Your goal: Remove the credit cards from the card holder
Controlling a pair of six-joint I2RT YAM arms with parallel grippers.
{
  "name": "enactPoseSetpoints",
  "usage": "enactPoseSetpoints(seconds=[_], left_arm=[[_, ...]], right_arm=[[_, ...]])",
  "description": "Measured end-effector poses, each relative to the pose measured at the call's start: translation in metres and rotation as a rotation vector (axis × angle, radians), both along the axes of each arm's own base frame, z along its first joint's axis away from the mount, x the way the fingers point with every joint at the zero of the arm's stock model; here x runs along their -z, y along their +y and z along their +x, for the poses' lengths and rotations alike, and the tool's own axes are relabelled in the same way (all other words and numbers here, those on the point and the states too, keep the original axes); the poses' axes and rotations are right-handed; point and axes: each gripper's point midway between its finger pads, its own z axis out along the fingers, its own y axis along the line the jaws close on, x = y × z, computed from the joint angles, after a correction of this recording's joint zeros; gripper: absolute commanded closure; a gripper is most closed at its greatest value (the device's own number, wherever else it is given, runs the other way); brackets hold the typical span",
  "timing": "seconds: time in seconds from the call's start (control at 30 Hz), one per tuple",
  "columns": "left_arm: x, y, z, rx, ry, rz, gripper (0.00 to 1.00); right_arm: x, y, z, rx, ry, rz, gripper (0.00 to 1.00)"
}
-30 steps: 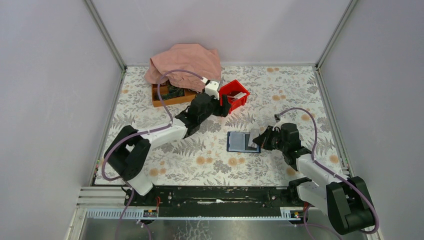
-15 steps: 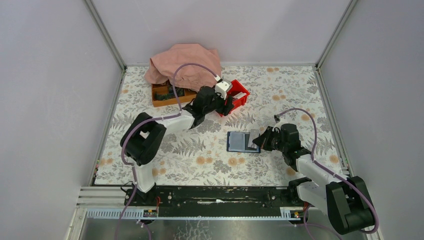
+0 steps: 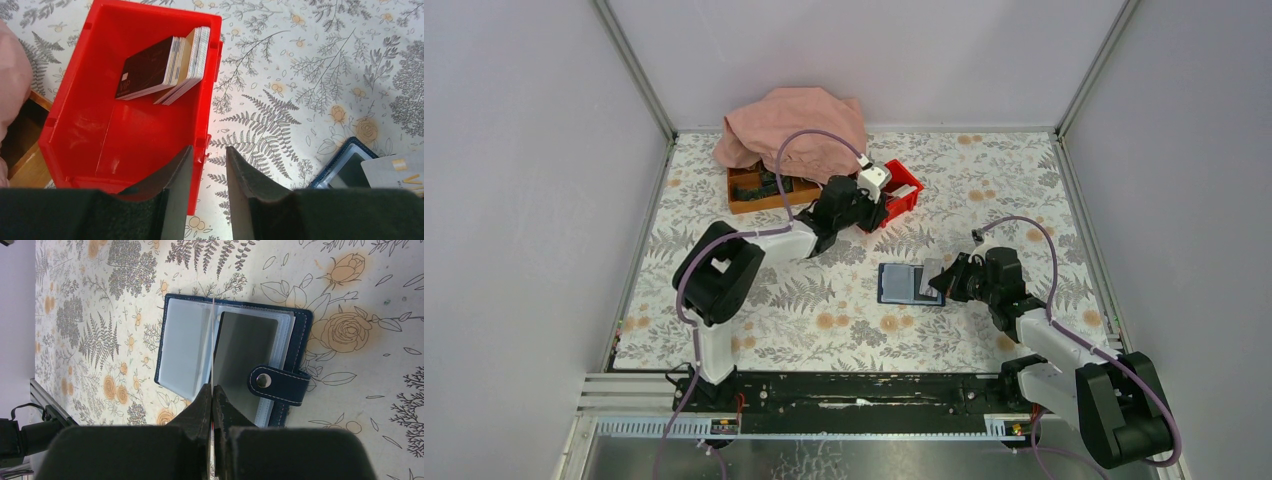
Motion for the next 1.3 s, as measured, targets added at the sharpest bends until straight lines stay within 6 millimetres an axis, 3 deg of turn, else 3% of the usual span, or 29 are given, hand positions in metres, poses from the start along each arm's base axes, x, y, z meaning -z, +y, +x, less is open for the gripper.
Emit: enactPoseSetpoints(seconds=[0.13,0.3,0.43,0.53,0.87,1.3], left_arm=[[0.012,0.0,0.0,-0.002,0.02,0.014,0.54],[0.031,0.0,0.0,-0.002,0.053,0.033,0.59],[0.034,0.0,0.004,-0.01,0.049,0.044,0.9],[0.032,-0.001,0.005,-0.012,0.042,0.044,1.0],[0.035,-0.001,0.001,-0.078,0.043,0.052,1.0],[0.028,-0.031,-0.048,-0.243,0.115,-0.01,1.0]], right_arm=[[0.0,0.0,0.0,0.0,-0.001,0.0,1.0],[-0.001,0.0,0.0,0.0,-0.004,0.001,1.0],[-0.001,0.0,0.0,0.0,-0.005,0.001,1.0],[-0.001,0.0,0.0,0.0,-0.005,0.001,1.0],[-0.003,0.0,0.0,-0.003,-0.011,0.005,1.0],[-0.014,0.001,0.0,-0.006,-0.054,0.018,1.0]])
